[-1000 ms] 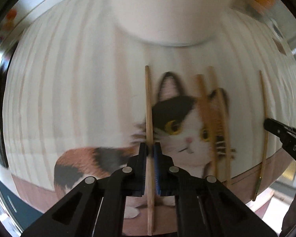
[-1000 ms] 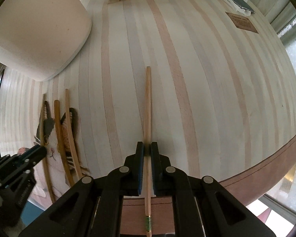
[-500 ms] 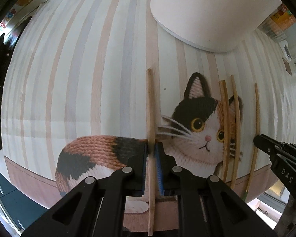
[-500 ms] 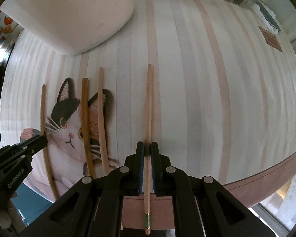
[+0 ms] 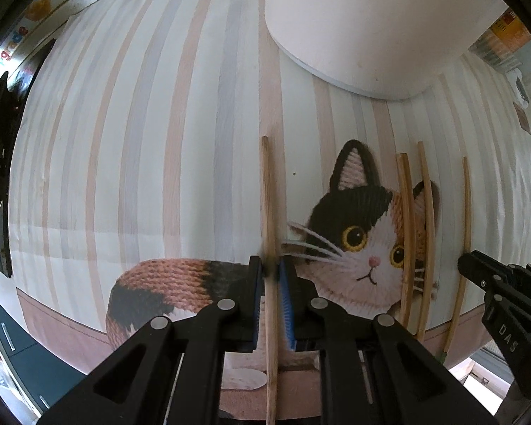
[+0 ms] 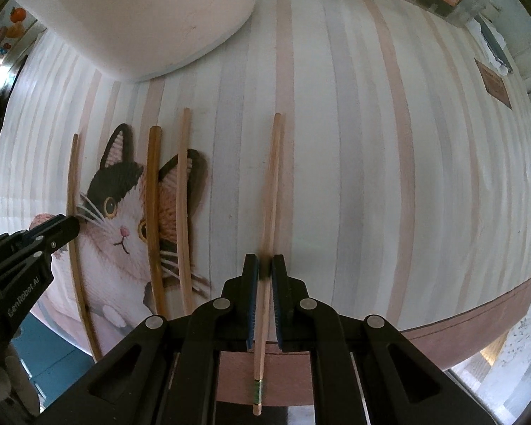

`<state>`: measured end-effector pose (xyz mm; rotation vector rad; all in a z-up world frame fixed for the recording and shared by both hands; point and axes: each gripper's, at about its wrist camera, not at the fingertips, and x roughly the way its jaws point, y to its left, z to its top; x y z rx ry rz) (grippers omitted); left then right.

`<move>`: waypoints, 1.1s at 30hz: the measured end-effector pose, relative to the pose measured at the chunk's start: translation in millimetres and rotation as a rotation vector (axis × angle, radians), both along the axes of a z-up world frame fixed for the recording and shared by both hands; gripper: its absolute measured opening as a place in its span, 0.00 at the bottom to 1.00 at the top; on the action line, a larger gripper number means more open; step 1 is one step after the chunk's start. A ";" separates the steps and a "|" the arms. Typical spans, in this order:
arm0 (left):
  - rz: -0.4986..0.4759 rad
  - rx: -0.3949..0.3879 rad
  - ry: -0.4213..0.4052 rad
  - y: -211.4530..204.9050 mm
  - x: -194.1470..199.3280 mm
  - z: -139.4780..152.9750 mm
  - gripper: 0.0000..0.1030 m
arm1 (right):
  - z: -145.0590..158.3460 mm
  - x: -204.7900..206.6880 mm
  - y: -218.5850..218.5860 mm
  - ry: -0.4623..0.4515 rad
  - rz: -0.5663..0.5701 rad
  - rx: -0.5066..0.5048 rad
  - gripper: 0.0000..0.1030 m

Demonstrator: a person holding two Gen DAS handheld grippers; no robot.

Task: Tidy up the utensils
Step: 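Carry the left tool's chopstick into the pink holder and open while the right tool does likewise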

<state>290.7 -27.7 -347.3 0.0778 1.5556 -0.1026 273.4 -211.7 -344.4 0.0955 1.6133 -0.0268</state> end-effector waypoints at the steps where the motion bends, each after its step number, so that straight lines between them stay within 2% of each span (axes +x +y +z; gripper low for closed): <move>1: -0.002 0.001 -0.001 1.1 -0.4 0.6 0.10 | 0.4 1.2 3.7 -0.002 0.006 -0.007 0.09; 7: 0.016 -0.004 -0.024 3.0 4.2 4.4 0.04 | -14.5 -5.6 9.9 -0.012 0.038 -0.031 0.09; 13: 0.004 0.026 -0.109 -1.7 5.8 24.5 0.04 | -19.2 -12.1 9.9 -0.052 0.001 -0.002 0.07; 22: 0.019 0.040 -0.276 10.5 14.7 82.4 0.04 | 18.8 -16.8 8.0 -0.177 -0.028 0.023 0.07; 33: 0.083 -0.012 -0.392 30.3 17.1 138.1 0.04 | 82.1 -10.6 -8.2 -0.377 -0.109 0.063 0.07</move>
